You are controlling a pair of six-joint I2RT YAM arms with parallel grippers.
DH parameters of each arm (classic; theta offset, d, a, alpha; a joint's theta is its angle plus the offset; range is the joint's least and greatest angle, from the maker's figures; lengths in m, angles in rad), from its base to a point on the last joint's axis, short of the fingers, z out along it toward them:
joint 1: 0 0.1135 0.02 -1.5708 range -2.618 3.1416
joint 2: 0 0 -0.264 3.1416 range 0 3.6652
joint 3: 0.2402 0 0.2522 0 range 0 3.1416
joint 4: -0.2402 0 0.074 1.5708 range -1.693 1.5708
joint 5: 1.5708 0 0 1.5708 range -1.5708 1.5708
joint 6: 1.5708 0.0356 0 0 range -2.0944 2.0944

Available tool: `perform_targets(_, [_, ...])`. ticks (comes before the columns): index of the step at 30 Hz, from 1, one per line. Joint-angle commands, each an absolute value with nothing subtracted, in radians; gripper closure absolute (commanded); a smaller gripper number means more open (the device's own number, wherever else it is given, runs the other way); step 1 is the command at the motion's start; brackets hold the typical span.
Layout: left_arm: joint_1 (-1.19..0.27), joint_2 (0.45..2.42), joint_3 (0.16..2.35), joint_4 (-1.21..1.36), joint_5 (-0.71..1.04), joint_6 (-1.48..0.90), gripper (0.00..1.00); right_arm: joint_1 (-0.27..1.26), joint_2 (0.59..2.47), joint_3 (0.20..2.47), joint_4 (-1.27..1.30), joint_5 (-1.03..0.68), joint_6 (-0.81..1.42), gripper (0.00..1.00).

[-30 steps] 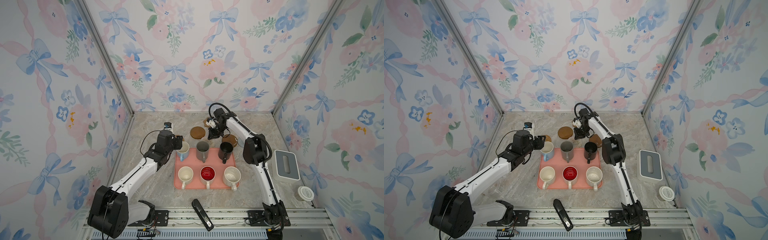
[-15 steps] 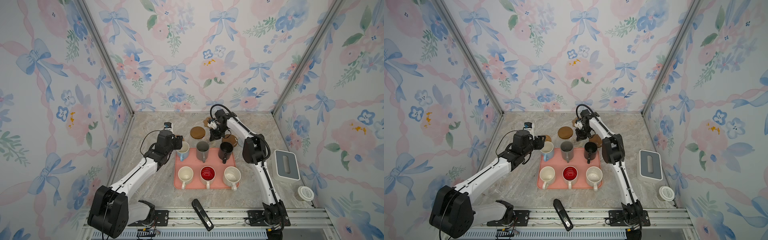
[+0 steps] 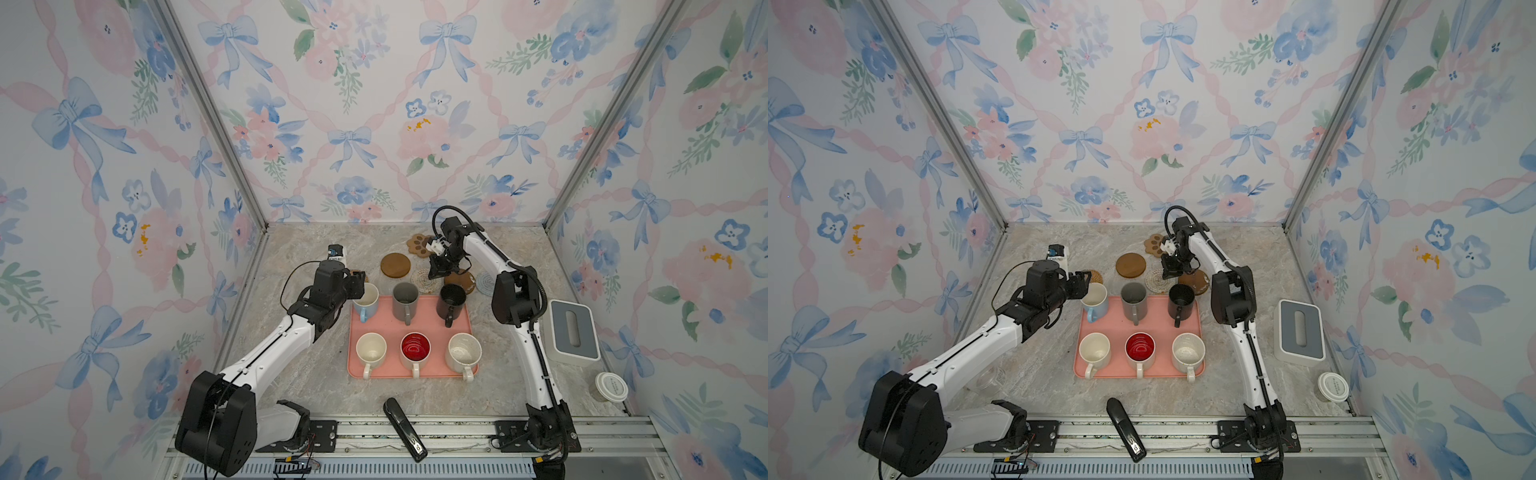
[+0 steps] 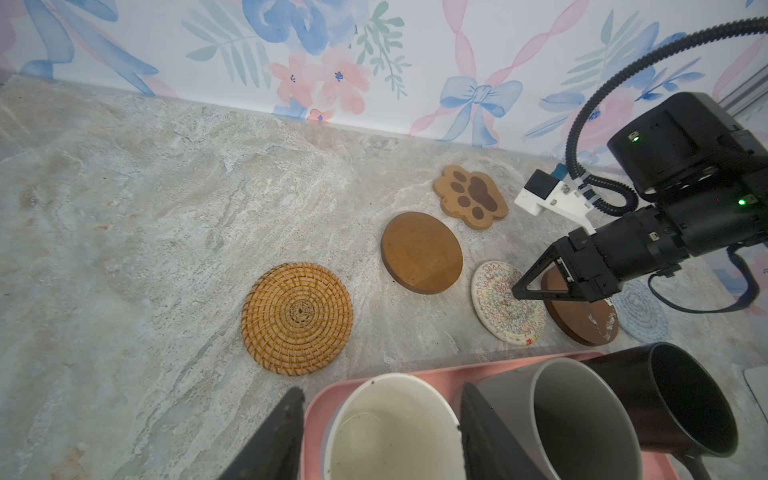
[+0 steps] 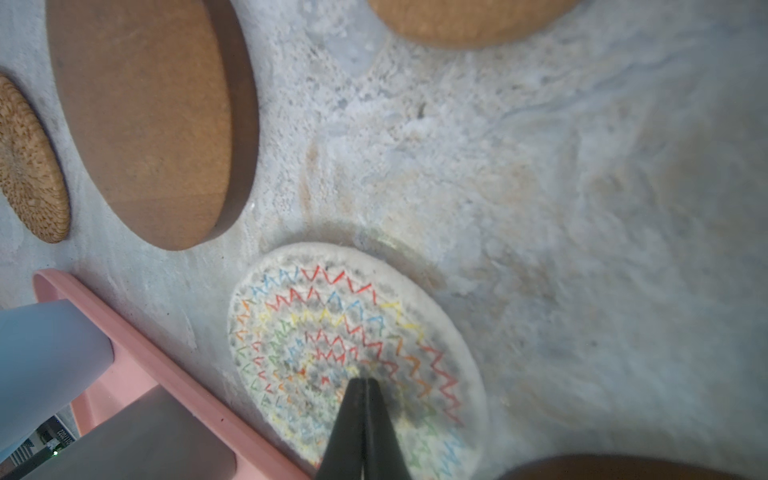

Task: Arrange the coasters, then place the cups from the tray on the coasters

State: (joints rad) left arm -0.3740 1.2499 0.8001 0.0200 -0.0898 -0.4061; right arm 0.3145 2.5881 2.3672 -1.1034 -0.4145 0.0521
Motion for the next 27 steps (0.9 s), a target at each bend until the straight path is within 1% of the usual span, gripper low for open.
perform_targets(1, [-0.380, 1.232, 0.788, 0.032, -0.102, -0.415, 0.44, 0.289, 2.593, 2.322, -1.122, -0.325, 0.067, 0.94])
perform_targets(17, [-0.380, 1.240, 0.791, 0.032, -0.101, -0.416, 0.44, 0.245, 2.553, 2.252, -1.073, -0.334, 0.077, 0.95])
perform_targets(23, [-0.381, 1.298, 0.854, 0.037, -0.075, -0.395, 0.46, 0.251, 2.476, 2.187, -0.952, -0.418, 0.111, 0.95])
perform_targets(27, [-0.381, 1.384, 0.951, 0.038, -0.033, -0.360, 0.48, 0.265, 2.395, 2.145, -0.849, -0.441, 0.140, 0.90])
